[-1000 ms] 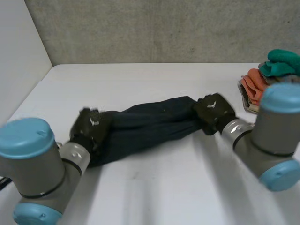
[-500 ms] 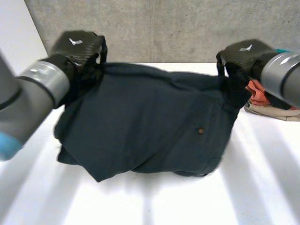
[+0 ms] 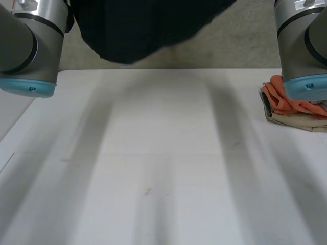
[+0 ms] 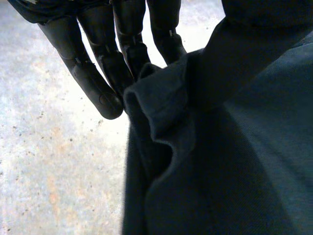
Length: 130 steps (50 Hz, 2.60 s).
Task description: Fold the laundry.
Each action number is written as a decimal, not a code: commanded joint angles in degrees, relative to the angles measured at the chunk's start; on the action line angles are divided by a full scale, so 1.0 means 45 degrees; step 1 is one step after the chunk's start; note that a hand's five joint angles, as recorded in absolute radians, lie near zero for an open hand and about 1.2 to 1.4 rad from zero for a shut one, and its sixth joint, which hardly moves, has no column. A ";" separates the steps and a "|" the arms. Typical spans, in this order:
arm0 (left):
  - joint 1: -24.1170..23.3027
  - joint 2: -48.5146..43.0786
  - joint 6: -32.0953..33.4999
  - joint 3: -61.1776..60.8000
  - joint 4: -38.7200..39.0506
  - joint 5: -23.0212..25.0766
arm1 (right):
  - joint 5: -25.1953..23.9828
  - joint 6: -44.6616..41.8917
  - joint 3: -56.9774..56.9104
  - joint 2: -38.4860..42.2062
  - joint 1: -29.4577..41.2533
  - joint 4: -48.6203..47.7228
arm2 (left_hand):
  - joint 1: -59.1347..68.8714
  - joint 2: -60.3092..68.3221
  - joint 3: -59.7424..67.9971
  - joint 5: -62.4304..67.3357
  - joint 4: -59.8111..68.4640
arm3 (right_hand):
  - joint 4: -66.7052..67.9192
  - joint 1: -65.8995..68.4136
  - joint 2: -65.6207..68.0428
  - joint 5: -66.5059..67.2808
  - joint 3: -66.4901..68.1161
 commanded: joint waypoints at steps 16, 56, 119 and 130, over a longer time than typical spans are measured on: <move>0.0253 -0.1969 0.2950 -0.8478 -0.0896 0.1594 | -0.1730 -0.0909 0.6644 0.2439 0.0012 0.3422 | -0.7401 -0.8170 -0.8007 -0.7849 -0.8097 | 0.2550 0.3647 0.2919 0.2777 0.2667; 0.0273 -0.1419 0.4594 -0.9537 -0.2227 0.1770 | -0.2395 0.1414 0.8228 -0.0491 -0.0516 0.4125 | -0.5655 -0.6424 -0.6260 -0.6103 -0.6351 | 0.2550 0.3647 0.2919 0.2777 0.2667; -0.0548 -0.1029 0.5161 0.2923 -0.2752 -0.0496 | -0.1163 -0.3215 -0.0015 -0.0178 -0.0224 -0.1028 | 0.3238 0.2469 0.2632 0.2790 0.2542 | 0.2550 0.3647 0.2919 0.2777 0.2667; -0.0274 -0.0094 0.4576 -0.0776 -0.3712 -0.0516 | -0.1516 -0.2921 0.1621 0.0309 -0.0203 0.1308 | 0.3238 0.2469 0.2632 0.2790 0.2542 | 0.2550 0.3647 0.2919 0.2777 0.2667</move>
